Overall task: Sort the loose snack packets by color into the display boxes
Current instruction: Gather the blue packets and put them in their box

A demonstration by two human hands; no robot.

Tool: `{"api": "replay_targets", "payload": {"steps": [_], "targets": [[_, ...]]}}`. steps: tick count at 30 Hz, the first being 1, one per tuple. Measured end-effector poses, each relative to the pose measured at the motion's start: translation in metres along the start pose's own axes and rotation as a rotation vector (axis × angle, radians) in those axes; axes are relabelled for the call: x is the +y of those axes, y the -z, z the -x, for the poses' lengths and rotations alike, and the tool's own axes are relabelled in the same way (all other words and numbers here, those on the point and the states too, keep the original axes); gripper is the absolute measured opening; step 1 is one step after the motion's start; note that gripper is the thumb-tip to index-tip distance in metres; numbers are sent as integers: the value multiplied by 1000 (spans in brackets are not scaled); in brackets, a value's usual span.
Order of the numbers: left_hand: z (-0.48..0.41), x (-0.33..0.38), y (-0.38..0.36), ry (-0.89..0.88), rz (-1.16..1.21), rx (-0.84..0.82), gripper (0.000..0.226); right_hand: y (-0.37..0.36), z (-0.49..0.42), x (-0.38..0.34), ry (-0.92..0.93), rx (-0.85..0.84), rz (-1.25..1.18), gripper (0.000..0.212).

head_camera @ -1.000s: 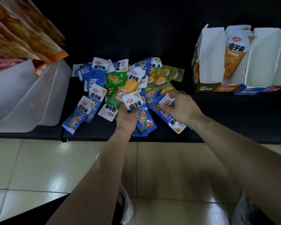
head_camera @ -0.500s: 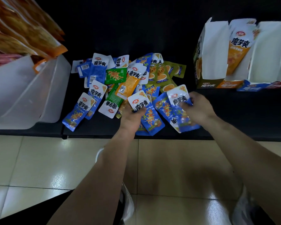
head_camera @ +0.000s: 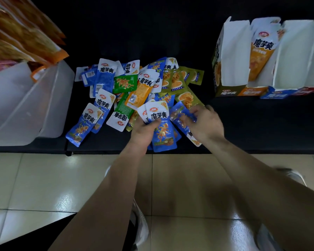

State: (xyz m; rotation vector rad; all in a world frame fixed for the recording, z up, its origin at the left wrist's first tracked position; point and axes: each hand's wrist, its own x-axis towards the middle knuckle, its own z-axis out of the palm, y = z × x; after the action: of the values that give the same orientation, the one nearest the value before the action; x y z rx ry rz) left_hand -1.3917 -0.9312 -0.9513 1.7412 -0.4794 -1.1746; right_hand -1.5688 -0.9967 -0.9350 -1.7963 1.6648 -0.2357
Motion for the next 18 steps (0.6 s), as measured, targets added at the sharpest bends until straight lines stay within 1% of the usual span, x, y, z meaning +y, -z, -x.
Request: {"api": "replay_targets", "payload": {"steps": [3, 5, 7, 9, 11, 12, 14, 16, 18], "targets": [[-8, -1, 9, -23, -69, 30, 37, -2, 5, 18, -9, -34, 276, 68], [-9, -2, 13, -26, -106, 55, 41, -3, 7, 23, -15, -40, 336, 70], [-9, -2, 15, -17, -106, 76, 42, -3, 6, 25, -17, -69, 311, 69], [-8, -1, 18, -32, -116, 86, 42, 1, 5, 26, -16, -93, 203, 63], [-8, 3, 21, -52, -125, 83, 42, 13, 2, 26, -6, -115, 23, 49], [-8, 5, 23, -62, -131, 77, 42, 22, 0, 25, 14, -161, -57, 42], [-7, 10, 27, -89, -161, 56, 41, 43, -5, 24, 69, -338, -147, 30], [-5, 17, 29, -106, -205, 16, 39, 62, -8, 20, 124, -526, -134, 26], [-3, 21, 29, -106, -235, -57, 40, 72, -12, 13, 200, -610, -58, 22]]}}
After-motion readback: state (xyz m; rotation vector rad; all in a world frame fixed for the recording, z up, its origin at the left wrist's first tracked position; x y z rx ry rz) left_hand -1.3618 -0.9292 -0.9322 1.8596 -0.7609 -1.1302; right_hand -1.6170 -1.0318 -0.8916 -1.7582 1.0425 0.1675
